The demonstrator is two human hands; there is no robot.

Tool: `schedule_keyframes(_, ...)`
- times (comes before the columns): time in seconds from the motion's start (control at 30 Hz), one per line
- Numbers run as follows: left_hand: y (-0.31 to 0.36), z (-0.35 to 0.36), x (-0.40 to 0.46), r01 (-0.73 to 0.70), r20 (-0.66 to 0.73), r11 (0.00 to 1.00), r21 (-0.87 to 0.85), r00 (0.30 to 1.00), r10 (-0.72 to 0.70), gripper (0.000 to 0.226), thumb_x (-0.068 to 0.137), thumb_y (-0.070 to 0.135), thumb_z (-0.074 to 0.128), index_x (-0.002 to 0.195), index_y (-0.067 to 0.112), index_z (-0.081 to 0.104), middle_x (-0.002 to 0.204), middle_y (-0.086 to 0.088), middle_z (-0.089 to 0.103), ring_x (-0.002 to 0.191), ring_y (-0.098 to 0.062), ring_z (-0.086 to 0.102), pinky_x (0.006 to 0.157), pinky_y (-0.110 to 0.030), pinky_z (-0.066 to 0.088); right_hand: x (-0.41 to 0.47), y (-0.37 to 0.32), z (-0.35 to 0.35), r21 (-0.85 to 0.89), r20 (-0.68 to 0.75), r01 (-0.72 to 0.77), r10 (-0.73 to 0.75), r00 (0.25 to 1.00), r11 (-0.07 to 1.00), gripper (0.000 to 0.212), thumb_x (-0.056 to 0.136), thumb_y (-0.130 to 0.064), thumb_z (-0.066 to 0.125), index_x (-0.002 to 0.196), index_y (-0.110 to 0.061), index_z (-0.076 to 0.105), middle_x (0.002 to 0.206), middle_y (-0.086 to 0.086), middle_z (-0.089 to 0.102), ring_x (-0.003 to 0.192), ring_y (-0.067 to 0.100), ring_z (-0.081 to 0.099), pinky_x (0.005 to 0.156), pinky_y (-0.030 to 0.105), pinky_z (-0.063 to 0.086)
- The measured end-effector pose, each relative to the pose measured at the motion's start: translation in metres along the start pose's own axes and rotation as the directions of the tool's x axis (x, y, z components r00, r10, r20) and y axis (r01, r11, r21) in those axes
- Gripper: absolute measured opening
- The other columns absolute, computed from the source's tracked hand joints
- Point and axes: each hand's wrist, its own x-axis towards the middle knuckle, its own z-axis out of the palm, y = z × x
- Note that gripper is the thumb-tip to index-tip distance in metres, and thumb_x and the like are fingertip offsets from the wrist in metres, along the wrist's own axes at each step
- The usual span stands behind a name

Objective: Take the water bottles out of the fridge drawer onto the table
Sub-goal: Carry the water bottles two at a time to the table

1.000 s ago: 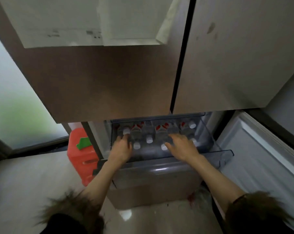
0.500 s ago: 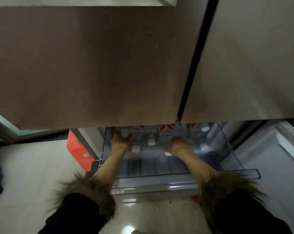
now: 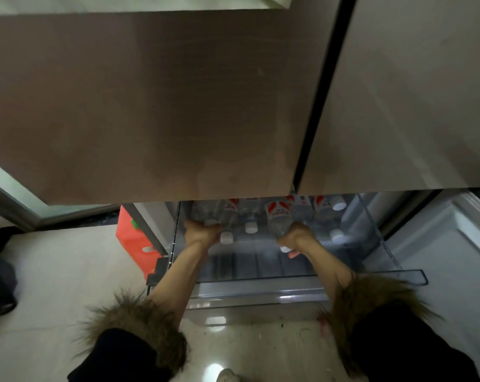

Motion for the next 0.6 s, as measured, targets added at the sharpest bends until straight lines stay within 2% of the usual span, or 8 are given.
schedule_keyframes(0.13,-0.003,0.000,0.004,0.070,0.006,0.993,-0.099,0.998,-0.070,0.105,0.024,0.041,0.073,0.116,-0.004,0.051,0.106,-0.024,0.065,0.085,-0.036,0.067,0.072,-0.051,0.057,-0.018,0.005,-0.008,-0.045,-0.055,0.044,-0.047,0.997,0.998,0.039,0.084,-0.023,0.064,0.117,-0.004,0.055,0.117,0.013,0.061,0.094,0.025,0.064,0.080,0.031,0.056)
schedule_keyframes(0.2,0.028,-0.012,-0.040,0.112,0.039,0.981,-0.157,0.993,-0.107,0.088,0.047,0.034,0.082,0.120,-0.004,0.049,0.110,-0.025,0.062,0.069,-0.031,0.065,0.054,-0.036,0.058,-0.030,0.006,-0.012,-0.118,-0.110,0.058,-0.071,0.991,0.991,0.040,0.084,-0.027,0.064,0.117,-0.007,0.055,0.114,0.011,0.061,0.099,0.026,0.061,0.085,0.033,0.053)
schedule_keyframes(0.23,0.044,-0.019,-0.063,0.111,0.039,0.981,-0.160,0.994,-0.106,0.077,0.060,0.030,0.080,0.120,-0.005,0.048,0.110,-0.025,0.061,0.065,-0.028,0.063,0.041,-0.026,0.052,-0.037,0.007,-0.014,-0.150,-0.146,0.054,-0.076,0.986,0.987,0.041,0.083,-0.030,0.063,0.117,-0.009,0.054,0.113,0.010,0.060,0.102,0.026,0.060,0.087,0.034,0.051)
schedule_keyframes(0.3,0.057,-0.024,-0.084,0.104,-0.009,0.990,-0.095,0.994,-0.105,0.063,0.076,0.028,0.072,0.121,-0.007,0.046,0.112,-0.025,0.060,0.074,-0.030,0.063,0.032,-0.020,0.045,-0.049,0.009,-0.017,-0.191,-0.209,0.040,-0.080,0.975,0.981,0.042,0.083,-0.033,0.063,0.117,-0.011,0.053,0.114,0.009,0.059,0.106,0.026,0.058,0.087,0.034,0.049)
schedule_keyframes(0.37,0.065,-0.030,-0.101,0.035,-0.048,0.999,0.013,0.998,-0.034,0.063,0.079,0.030,0.067,0.122,-0.009,0.041,0.116,-0.027,0.058,0.092,-0.037,0.064,0.058,-0.032,0.058,-0.061,0.010,-0.022,-0.203,-0.261,0.041,-0.094,0.961,0.978,0.038,0.084,-0.031,0.062,0.115,-0.009,0.056,0.115,0.009,0.061,0.106,0.026,0.060,0.083,0.033,0.049)
schedule_keyframes(0.43,0.071,-0.038,-0.121,-0.070,-0.070,0.990,0.120,0.994,0.079,0.060,0.081,0.026,0.064,0.120,-0.010,0.036,0.115,-0.031,0.057,0.098,-0.041,0.061,0.081,-0.044,0.054,-0.074,0.009,-0.028,-0.218,-0.305,0.065,-0.131,0.943,0.974,0.035,0.086,-0.029,0.060,0.112,-0.006,0.058,0.114,0.011,0.063,0.105,0.027,0.061,0.079,0.030,0.048)
schedule_keyframes(0.5,0.069,-0.047,-0.144,-0.173,-0.079,0.950,0.260,0.977,0.200,0.052,0.086,0.021,0.058,0.119,-0.010,0.032,0.112,-0.035,0.055,0.101,-0.045,0.057,0.081,-0.042,0.047,-0.089,0.008,-0.033,-0.224,-0.340,0.087,-0.161,0.926,0.971,0.036,0.086,-0.030,0.059,0.111,-0.004,0.058,0.113,0.013,0.062,0.104,0.029,0.060,0.074,0.028,0.045)
schedule_keyframes(0.6,0.064,-0.062,-0.169,-0.295,-0.080,0.863,0.410,0.931,0.357,0.043,0.091,0.022,0.050,0.115,-0.008,0.031,0.104,-0.036,0.058,0.095,-0.049,0.056,0.069,-0.041,0.038,-0.108,0.006,-0.041,-0.222,-0.398,0.157,-0.236,0.887,0.962,0.034,0.084,-0.025,0.060,0.109,-0.002,0.056,0.110,0.016,0.062,0.103,0.033,0.059,0.072,0.029,0.042)
